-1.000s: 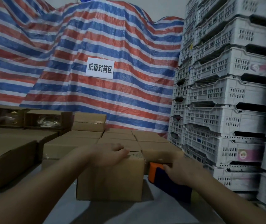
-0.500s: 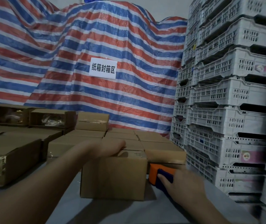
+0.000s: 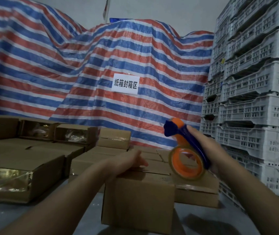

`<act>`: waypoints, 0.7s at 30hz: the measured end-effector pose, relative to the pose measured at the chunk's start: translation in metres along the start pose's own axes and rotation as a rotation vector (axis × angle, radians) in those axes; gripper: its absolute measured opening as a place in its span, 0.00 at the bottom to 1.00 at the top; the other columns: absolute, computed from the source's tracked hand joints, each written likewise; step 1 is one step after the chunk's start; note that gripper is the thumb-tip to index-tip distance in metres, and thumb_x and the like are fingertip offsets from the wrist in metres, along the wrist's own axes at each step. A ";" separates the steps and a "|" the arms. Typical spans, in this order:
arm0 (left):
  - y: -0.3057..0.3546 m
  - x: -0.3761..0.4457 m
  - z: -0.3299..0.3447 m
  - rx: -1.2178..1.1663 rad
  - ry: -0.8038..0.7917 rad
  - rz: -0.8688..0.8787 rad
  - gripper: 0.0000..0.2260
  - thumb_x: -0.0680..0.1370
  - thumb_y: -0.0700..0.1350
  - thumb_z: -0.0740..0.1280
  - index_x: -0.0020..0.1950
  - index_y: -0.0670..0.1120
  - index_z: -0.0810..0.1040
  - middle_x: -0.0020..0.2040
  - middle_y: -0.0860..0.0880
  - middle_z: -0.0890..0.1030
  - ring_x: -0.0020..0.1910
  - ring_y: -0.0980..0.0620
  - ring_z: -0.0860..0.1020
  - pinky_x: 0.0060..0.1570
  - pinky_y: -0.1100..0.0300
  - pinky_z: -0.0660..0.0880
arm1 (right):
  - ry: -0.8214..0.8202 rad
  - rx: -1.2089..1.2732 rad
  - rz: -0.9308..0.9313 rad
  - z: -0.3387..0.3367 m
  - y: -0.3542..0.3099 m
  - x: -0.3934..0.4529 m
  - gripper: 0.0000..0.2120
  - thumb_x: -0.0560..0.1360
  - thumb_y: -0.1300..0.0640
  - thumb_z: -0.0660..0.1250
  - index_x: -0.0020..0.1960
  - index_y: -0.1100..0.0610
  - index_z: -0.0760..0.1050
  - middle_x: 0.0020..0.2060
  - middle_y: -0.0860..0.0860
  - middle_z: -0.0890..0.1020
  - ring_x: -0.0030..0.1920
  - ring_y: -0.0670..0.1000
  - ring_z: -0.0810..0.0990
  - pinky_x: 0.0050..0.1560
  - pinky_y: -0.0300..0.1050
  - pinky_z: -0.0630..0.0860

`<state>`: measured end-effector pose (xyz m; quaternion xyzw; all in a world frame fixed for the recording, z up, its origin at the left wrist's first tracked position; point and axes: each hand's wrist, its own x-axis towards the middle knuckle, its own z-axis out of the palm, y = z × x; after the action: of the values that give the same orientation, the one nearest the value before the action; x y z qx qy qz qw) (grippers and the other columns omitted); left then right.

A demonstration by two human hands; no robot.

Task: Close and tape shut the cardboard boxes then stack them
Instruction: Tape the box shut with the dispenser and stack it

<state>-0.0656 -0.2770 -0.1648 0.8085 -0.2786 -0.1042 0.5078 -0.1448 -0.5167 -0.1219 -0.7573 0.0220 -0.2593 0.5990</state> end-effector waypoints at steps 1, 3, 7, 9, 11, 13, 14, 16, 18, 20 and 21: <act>0.000 0.002 0.000 -0.023 0.006 0.003 0.24 0.84 0.59 0.49 0.56 0.52 0.82 0.59 0.53 0.81 0.58 0.57 0.77 0.56 0.59 0.70 | -0.077 0.059 0.026 0.007 -0.008 0.007 0.23 0.63 0.32 0.72 0.36 0.53 0.87 0.32 0.54 0.85 0.27 0.50 0.82 0.27 0.40 0.77; 0.000 0.005 0.000 -0.096 0.040 -0.005 0.26 0.85 0.57 0.48 0.55 0.48 0.84 0.58 0.49 0.83 0.57 0.55 0.78 0.63 0.56 0.70 | -0.176 0.064 0.080 0.023 -0.013 0.022 0.24 0.66 0.35 0.73 0.43 0.56 0.86 0.30 0.54 0.84 0.24 0.49 0.81 0.23 0.38 0.75; -0.004 0.003 -0.002 -0.279 0.083 0.039 0.30 0.84 0.60 0.45 0.57 0.44 0.82 0.53 0.50 0.85 0.57 0.55 0.79 0.63 0.57 0.68 | -0.281 -0.051 0.085 0.043 -0.003 0.038 0.35 0.64 0.32 0.74 0.58 0.58 0.82 0.43 0.58 0.87 0.37 0.52 0.86 0.35 0.43 0.80; -0.006 0.001 -0.005 -0.338 0.087 0.060 0.33 0.83 0.63 0.42 0.61 0.44 0.80 0.56 0.49 0.84 0.59 0.55 0.77 0.62 0.57 0.65 | -0.311 -0.081 0.074 0.045 0.000 0.041 0.37 0.60 0.31 0.75 0.57 0.59 0.82 0.45 0.58 0.87 0.37 0.53 0.86 0.35 0.42 0.80; -0.005 0.001 -0.006 -0.377 0.098 0.055 0.36 0.82 0.64 0.40 0.62 0.42 0.79 0.57 0.47 0.83 0.59 0.54 0.77 0.62 0.58 0.63 | -0.350 -0.106 0.072 0.046 0.000 0.044 0.36 0.61 0.30 0.75 0.55 0.58 0.83 0.42 0.57 0.87 0.35 0.51 0.85 0.32 0.40 0.79; -0.002 0.001 -0.006 -0.429 0.132 0.045 0.36 0.82 0.64 0.41 0.63 0.40 0.78 0.56 0.44 0.84 0.55 0.53 0.80 0.54 0.65 0.69 | -0.382 -0.164 0.065 0.049 -0.002 0.047 0.33 0.62 0.30 0.74 0.50 0.58 0.83 0.37 0.55 0.86 0.31 0.49 0.84 0.29 0.37 0.77; 0.001 0.002 -0.006 -0.463 0.150 0.038 0.34 0.83 0.63 0.43 0.64 0.39 0.77 0.55 0.42 0.84 0.53 0.53 0.81 0.45 0.69 0.73 | -0.394 -0.199 0.060 0.051 -0.004 0.048 0.33 0.62 0.29 0.73 0.49 0.57 0.83 0.36 0.54 0.86 0.30 0.48 0.83 0.28 0.37 0.76; 0.009 0.000 -0.007 -0.553 0.152 0.013 0.28 0.84 0.58 0.49 0.67 0.37 0.73 0.59 0.38 0.82 0.53 0.49 0.81 0.27 0.70 0.75 | -0.426 -0.252 0.053 0.054 -0.006 0.051 0.35 0.59 0.27 0.74 0.48 0.56 0.85 0.38 0.56 0.86 0.32 0.49 0.83 0.30 0.37 0.77; 0.012 -0.003 -0.009 -0.616 0.161 0.003 0.23 0.84 0.53 0.54 0.69 0.36 0.71 0.64 0.36 0.78 0.53 0.46 0.79 0.25 0.68 0.74 | -0.462 -0.283 0.046 0.058 -0.009 0.052 0.36 0.57 0.25 0.75 0.49 0.54 0.86 0.43 0.57 0.87 0.35 0.50 0.84 0.34 0.39 0.78; 0.008 -0.004 -0.010 -0.683 0.192 0.038 0.24 0.84 0.54 0.56 0.68 0.35 0.72 0.64 0.32 0.76 0.48 0.46 0.81 0.22 0.70 0.73 | -0.485 -0.289 0.029 0.061 -0.011 0.054 0.36 0.56 0.25 0.76 0.49 0.53 0.86 0.44 0.58 0.87 0.37 0.51 0.84 0.36 0.38 0.79; 0.005 -0.004 -0.011 -0.712 0.201 0.048 0.24 0.83 0.54 0.57 0.68 0.35 0.72 0.64 0.31 0.75 0.47 0.47 0.81 0.21 0.70 0.72 | -0.497 -0.290 0.026 0.062 -0.011 0.054 0.34 0.57 0.25 0.76 0.48 0.52 0.86 0.44 0.57 0.87 0.36 0.50 0.84 0.36 0.38 0.79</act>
<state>-0.0658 -0.2680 -0.1562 0.5804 -0.1925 -0.1027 0.7846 -0.0748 -0.4764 -0.1010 -0.8750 -0.0786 -0.0523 0.4749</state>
